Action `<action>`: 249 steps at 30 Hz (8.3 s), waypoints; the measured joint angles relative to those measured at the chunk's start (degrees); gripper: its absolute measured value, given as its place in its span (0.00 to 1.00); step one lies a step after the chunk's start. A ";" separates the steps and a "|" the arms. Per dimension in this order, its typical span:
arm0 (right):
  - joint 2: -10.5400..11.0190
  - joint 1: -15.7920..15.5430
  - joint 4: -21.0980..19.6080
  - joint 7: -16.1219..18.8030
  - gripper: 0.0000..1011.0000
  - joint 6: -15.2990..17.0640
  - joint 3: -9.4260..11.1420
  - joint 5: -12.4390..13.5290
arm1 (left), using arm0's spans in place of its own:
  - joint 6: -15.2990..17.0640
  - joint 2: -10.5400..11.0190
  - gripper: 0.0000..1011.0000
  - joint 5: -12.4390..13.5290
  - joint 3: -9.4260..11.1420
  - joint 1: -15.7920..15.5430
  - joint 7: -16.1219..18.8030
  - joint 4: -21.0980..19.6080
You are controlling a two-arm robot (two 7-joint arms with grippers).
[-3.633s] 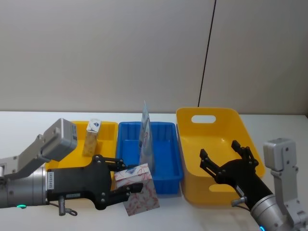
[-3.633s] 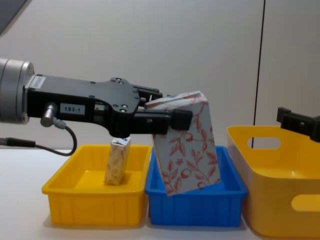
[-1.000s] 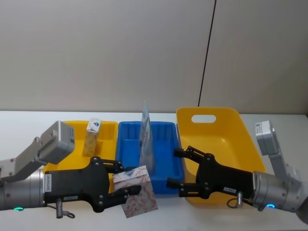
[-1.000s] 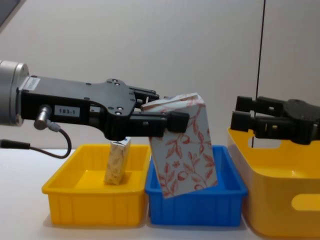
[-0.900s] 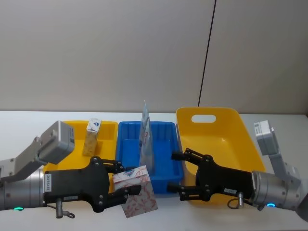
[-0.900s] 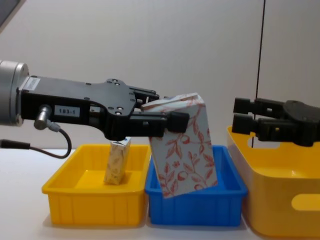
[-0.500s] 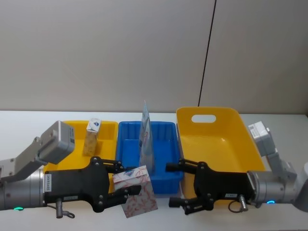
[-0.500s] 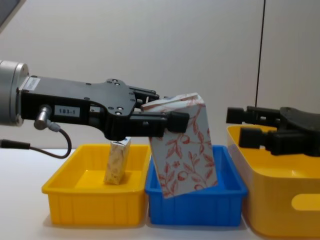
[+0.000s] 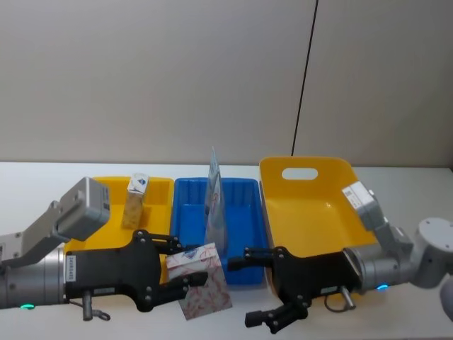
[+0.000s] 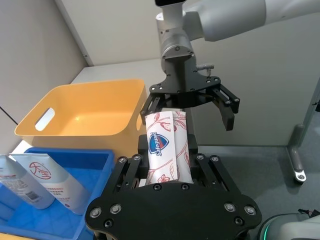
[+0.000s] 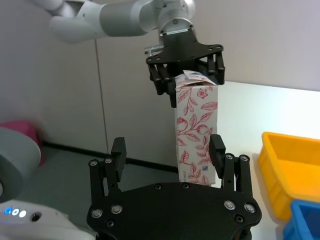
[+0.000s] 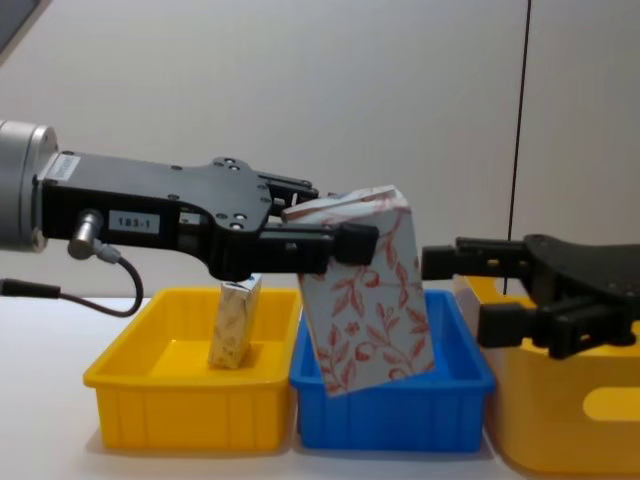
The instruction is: Bimanual collaborative sorting of washing and personal care products
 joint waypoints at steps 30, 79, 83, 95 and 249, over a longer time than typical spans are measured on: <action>-4.79 7.33 11.83 5.53 0.99 -5.41 -2.45 0.51 | 0.00 0.00 0.38 0.00 0.00 0.00 -0.01 0.00; -9.17 10.09 17.47 3.97 0.99 -8.66 -5.97 0.37 | 0.00 0.00 0.38 0.00 0.00 0.00 0.00 0.00; -9.56 10.09 17.50 3.58 0.91 -9.06 -6.26 0.37 | 0.00 0.00 0.38 0.00 0.00 0.00 0.01 -0.01; -9.95 10.01 17.21 2.40 0.55 -9.58 -6.95 0.37 | 0.00 0.00 0.38 0.00 0.00 0.00 0.00 0.00; 0.87 7.93 17.37 -54.86 0.36 -3.50 2.71 -11.84 | 0.00 0.00 0.99 0.00 0.00 0.00 0.00 0.00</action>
